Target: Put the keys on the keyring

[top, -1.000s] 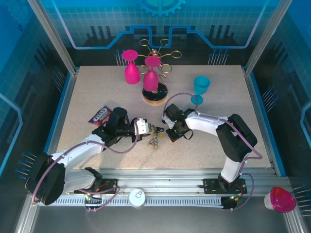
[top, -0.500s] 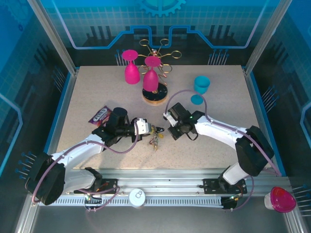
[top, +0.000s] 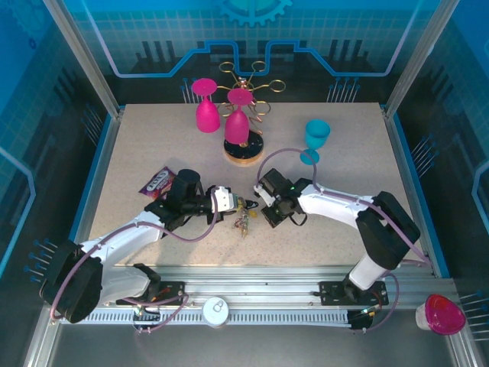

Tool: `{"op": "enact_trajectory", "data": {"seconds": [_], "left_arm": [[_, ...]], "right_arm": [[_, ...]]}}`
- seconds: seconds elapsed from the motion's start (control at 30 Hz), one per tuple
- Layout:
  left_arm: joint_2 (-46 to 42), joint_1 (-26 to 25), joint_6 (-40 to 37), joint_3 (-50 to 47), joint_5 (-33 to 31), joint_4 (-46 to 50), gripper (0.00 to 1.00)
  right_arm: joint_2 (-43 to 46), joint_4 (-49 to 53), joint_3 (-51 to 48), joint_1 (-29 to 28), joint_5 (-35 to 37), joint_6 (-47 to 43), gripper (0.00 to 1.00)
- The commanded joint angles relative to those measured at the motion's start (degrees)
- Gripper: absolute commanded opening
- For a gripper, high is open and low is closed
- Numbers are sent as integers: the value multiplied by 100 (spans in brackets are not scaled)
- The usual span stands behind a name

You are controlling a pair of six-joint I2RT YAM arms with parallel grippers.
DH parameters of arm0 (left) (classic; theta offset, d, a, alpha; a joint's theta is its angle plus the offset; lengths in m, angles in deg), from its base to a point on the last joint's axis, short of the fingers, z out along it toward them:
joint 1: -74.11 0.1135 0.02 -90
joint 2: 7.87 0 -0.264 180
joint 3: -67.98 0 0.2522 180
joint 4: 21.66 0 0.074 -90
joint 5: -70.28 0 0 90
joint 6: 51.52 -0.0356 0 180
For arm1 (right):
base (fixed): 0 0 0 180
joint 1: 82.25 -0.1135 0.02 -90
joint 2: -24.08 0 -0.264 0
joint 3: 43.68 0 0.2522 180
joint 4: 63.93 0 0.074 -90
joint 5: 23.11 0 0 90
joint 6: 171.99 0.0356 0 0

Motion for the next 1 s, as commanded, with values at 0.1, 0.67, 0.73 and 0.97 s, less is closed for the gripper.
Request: {"op": "enact_trajectory", "data": {"seconds": [0.1,0.67,0.73,0.97], "left_arm": [[-1,-34,-123,-15,2,50,0],[11,-40,-123,-7,8,46,0],[9,-39,-123,-5,7,46,0],[7,-39,-123,-7,3,55,0]], "right_arm": [[-368,197,155,40,-108,318,0],[-427,329,217,105,-137,300,10],[-421,350,223,102,-126,293,12],[-388,364,249,102,-133,292,15]]}}
